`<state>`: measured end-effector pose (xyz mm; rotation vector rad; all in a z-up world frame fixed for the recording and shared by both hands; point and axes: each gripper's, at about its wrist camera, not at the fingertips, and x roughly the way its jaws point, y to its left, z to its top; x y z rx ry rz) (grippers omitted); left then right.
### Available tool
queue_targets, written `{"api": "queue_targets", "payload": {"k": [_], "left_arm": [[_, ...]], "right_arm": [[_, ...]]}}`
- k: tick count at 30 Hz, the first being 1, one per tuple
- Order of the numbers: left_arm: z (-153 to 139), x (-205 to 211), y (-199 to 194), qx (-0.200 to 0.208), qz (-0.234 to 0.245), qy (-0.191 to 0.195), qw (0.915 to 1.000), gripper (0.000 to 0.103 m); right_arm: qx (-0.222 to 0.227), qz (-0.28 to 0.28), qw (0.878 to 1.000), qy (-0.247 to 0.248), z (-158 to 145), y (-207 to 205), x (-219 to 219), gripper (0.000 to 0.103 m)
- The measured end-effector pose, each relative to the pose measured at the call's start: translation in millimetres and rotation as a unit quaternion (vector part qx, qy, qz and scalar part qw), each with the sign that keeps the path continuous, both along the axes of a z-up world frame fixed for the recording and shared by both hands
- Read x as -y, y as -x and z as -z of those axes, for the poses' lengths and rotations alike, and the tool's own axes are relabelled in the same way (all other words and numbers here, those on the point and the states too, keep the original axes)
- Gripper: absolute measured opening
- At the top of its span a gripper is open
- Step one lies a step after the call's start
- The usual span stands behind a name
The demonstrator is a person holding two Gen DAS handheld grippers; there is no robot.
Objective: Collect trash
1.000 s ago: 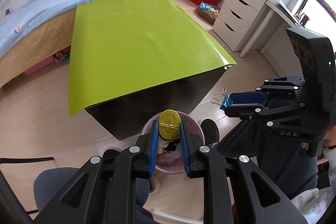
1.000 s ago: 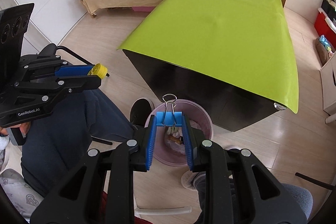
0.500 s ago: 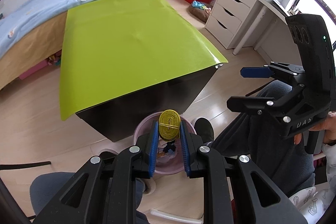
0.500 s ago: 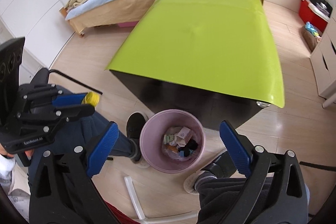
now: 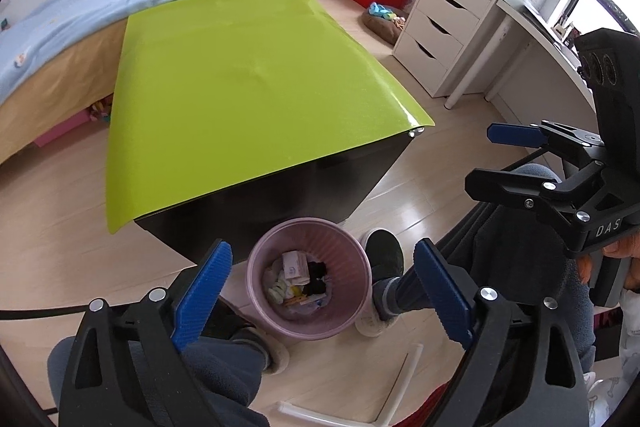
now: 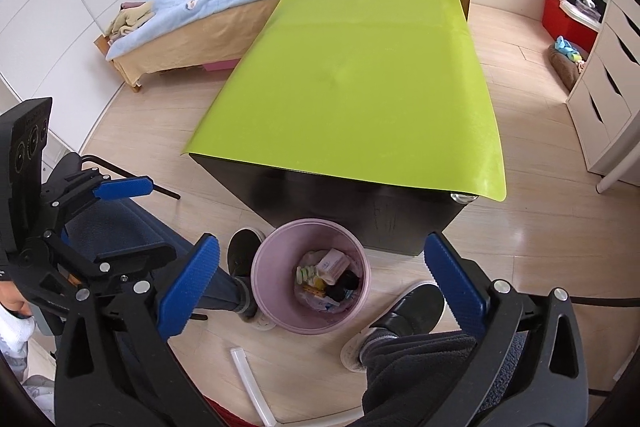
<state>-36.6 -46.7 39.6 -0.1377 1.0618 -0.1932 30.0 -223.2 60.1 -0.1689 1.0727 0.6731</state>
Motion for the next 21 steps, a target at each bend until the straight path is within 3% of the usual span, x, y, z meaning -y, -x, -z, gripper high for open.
{"api": "queue_targets", "payload": {"k": [10,21], "left_arm": [[-6.0,-13.8,-0.1,0.007,-0.03,-0.001,0.9995,0.095],[-43.9,-35.8,-14.8,0.053,-0.054,-0.012,0.9971,0.095]], "right_arm": [[0.01,0.005,1.0,0.001,-3.0,0.8,-2.9,0.1],[0.045,0.011,0.999,-0.01,-32.8,-18.3,-16.7,0.1]]}}
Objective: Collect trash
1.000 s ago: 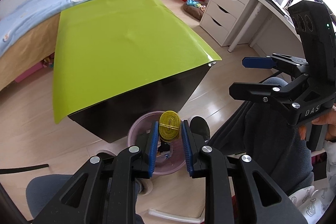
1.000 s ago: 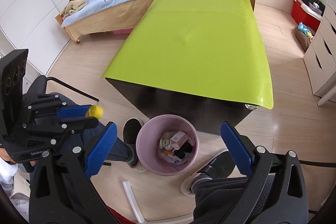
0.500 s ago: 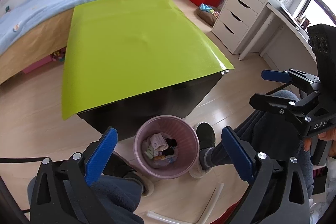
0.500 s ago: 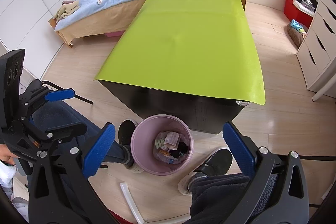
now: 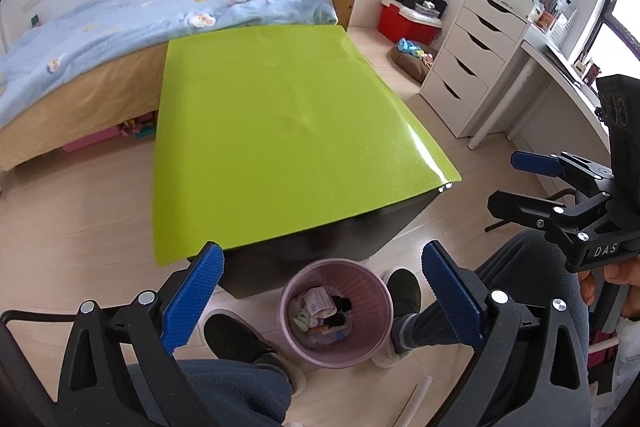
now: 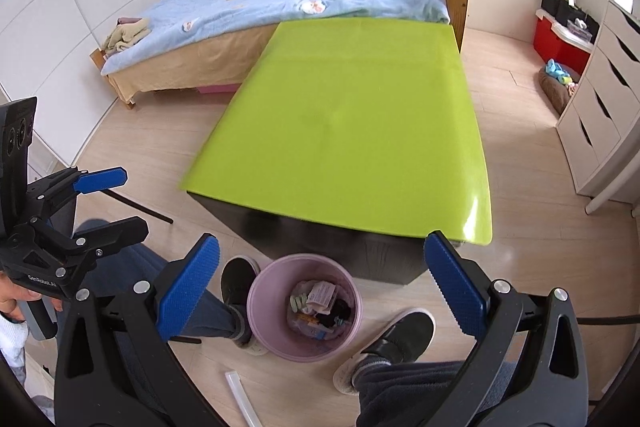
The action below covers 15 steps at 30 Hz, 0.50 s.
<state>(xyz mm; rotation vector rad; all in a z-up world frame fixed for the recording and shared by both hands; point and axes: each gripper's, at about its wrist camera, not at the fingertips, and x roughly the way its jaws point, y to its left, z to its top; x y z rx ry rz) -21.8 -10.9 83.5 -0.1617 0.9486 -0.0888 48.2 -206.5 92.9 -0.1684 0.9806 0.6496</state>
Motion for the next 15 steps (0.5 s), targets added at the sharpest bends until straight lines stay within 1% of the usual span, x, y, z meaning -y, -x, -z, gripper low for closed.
{"api": "queue_targets", "payload": {"k": [4,10,12,15], "left_arm": [[-19.0,-4.9,-7.4,0.026,-0.003,-0.01,0.9996,0.095],[-40.1,-6.3,-17.2,0.051,-0.001,-0.023,0.9984,0.097],[-43.7,-6.9,-19.7,0.052,0.003,-0.017,0.9985,0.097],[-47.2,-7.0,-22.9,0.051,-0.002,-0.022,0.9985,0.097]], "right_arm": [[0.015,-0.002,1.0,-0.006,-15.2,-8.0,-7.6,0.1],[0.036,-0.007,0.999,-0.013,-39.5,-18.2,-17.2,0.1],[0.041,-0.007,0.999,-0.017,-46.8,-20.9,-18.9,0.1],[0.046,-0.01,0.999,-0.017,-53.2,-23.4,-21.4,0.1]]}}
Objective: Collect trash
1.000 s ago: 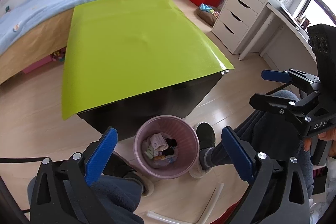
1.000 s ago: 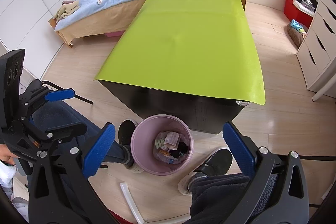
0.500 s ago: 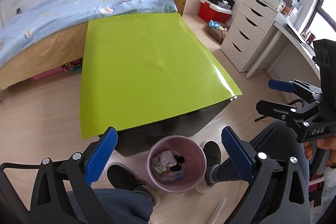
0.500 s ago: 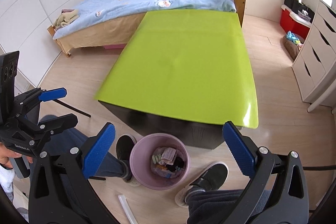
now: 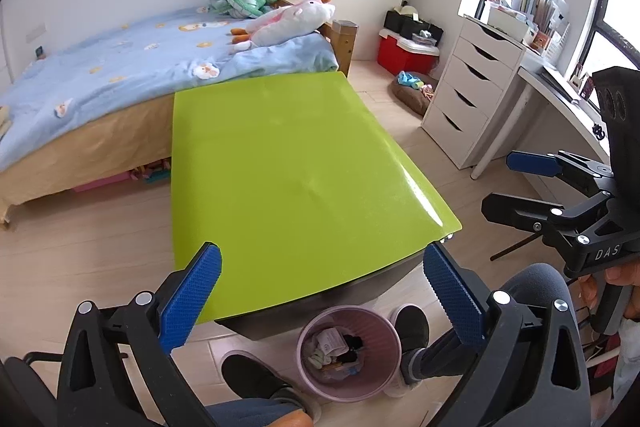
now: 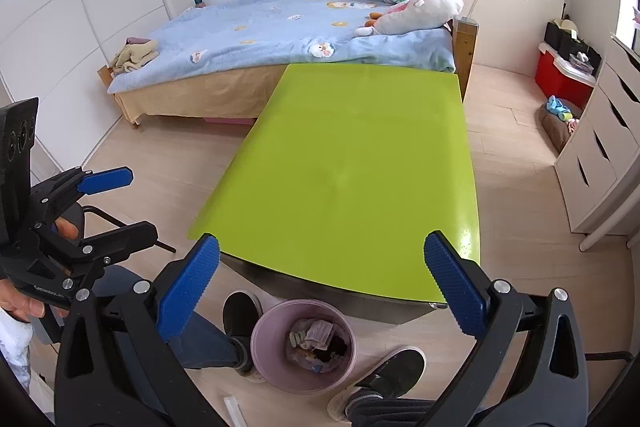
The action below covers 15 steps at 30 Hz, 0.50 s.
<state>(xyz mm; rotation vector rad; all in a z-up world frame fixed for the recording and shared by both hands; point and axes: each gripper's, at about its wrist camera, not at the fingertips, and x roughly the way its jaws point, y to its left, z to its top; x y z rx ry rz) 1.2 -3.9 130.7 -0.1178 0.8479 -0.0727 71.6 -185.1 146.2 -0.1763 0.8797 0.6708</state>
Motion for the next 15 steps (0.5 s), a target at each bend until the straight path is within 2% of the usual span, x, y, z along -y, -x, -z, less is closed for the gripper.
{"api": "queue_targets", "payload": {"k": [3,7,15], "left_arm": [[-1.8,2.6,-0.8,0.0,-0.003,-0.013,0.9999,0.097],[-3.2,2.6,-1.4,0.0,0.0,-0.006,1.0,0.097],[-4.2,2.0,-2.9,-0.003,-0.017,-0.021,0.9996,0.097]], "right_arm": [[0.001,-0.003,1.0,0.0,-2.7,-1.3,-0.9,0.1],[0.001,-0.003,1.0,-0.004,-4.3,-2.1,0.3,0.1],[-0.002,-0.007,1.0,-0.002,-1.5,-1.0,-0.8,0.1]]}}
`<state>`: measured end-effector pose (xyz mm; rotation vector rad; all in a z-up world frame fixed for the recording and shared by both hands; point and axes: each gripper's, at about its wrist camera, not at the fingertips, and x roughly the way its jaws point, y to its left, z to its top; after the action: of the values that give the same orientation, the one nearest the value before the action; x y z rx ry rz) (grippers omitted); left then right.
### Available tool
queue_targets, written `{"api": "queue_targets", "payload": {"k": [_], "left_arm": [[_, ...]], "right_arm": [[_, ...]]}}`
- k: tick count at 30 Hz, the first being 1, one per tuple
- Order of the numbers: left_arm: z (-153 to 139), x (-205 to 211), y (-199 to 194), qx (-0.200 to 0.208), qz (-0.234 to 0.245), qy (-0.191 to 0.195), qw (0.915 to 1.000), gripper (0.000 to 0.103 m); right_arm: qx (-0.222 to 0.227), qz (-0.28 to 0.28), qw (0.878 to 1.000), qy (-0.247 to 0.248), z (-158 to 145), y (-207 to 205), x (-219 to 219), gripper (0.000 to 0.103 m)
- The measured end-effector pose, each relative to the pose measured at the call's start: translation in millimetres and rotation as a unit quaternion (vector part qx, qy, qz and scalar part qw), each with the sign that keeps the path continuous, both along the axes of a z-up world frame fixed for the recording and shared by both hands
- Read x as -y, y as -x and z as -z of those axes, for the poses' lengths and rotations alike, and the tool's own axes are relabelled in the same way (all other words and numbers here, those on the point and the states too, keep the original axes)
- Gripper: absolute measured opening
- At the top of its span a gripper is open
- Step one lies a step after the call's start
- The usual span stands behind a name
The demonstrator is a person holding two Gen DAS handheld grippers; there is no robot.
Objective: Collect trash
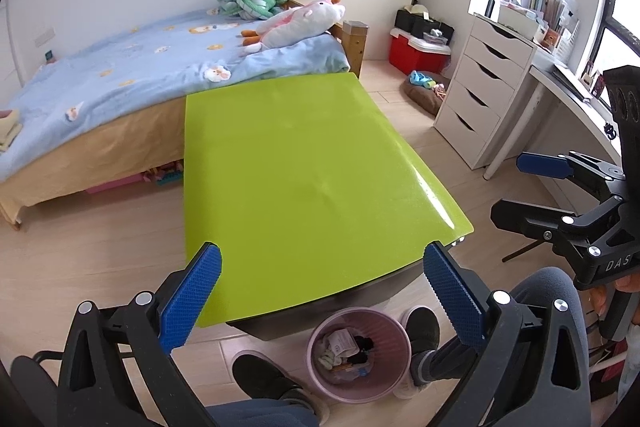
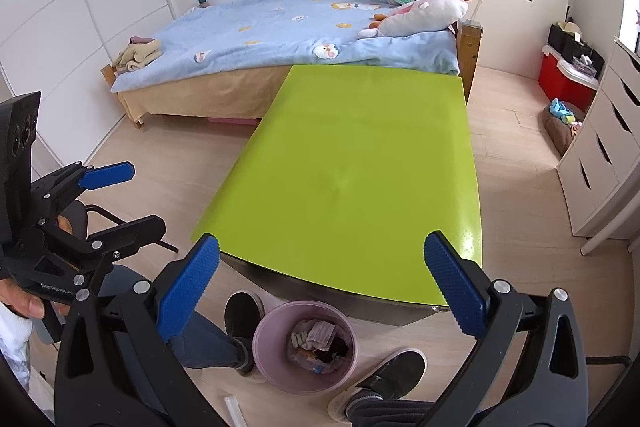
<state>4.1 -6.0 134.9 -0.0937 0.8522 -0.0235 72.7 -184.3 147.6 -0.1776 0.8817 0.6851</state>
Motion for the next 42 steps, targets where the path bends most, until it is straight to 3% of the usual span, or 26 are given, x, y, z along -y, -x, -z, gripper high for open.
{"api": "queue_targets", "payload": {"k": [14,42], "left_arm": [[-1.5,-5.1,1.9,0.006,-0.021,0.006,0.9997,0.097],[-1.3,-3.8,1.9,0.004,-0.021,0.006,0.9997,0.097]], "right_arm": [[-0.001,-0.002,1.0,0.001,0.8,-0.2,-3.0,0.1],[-0.001,-0.001,1.0,0.001,1.0,0.7,-3.7,0.1]]}}
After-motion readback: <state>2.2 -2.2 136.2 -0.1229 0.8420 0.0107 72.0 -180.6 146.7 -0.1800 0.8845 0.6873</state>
